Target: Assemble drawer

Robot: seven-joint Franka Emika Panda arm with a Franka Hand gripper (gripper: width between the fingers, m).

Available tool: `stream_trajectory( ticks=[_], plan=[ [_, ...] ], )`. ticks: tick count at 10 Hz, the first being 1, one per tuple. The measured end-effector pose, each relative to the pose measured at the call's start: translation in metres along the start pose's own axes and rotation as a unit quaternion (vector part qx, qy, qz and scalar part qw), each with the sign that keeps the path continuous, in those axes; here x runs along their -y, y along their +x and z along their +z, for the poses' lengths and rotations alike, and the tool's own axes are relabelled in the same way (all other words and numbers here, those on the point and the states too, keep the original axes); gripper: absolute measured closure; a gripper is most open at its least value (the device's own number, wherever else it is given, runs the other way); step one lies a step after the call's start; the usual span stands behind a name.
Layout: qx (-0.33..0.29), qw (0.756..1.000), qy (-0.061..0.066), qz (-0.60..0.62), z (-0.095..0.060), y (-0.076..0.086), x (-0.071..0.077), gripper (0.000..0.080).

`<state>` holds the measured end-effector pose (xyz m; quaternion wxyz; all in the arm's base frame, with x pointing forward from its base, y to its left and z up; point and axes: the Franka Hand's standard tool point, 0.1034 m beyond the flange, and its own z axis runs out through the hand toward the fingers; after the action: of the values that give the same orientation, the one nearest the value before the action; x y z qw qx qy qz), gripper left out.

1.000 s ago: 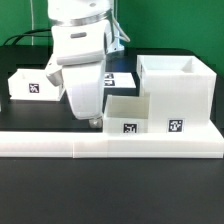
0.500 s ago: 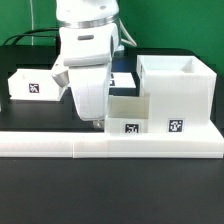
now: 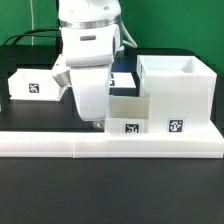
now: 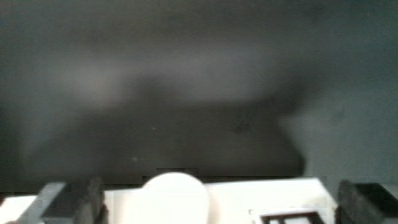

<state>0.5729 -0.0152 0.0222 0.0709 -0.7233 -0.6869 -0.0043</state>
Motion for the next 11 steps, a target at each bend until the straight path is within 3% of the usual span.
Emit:
stream_trajectory(
  ticks=[3, 8, 9, 11],
  plan=[
    [0.015, 1.0, 0.015, 0.022, -0.003, 0.003, -0.001, 0.015],
    [0.017, 0.999, 0.019, 0.027, -0.004, -0.002, -0.001, 0.015],
    [0.017, 1.0, 0.023, 0.008, -0.009, -0.008, -0.004, 0.015],
    [0.017, 0.999, 0.03, 0.001, -0.022, 0.0, -0.014, 0.015]
  ],
)
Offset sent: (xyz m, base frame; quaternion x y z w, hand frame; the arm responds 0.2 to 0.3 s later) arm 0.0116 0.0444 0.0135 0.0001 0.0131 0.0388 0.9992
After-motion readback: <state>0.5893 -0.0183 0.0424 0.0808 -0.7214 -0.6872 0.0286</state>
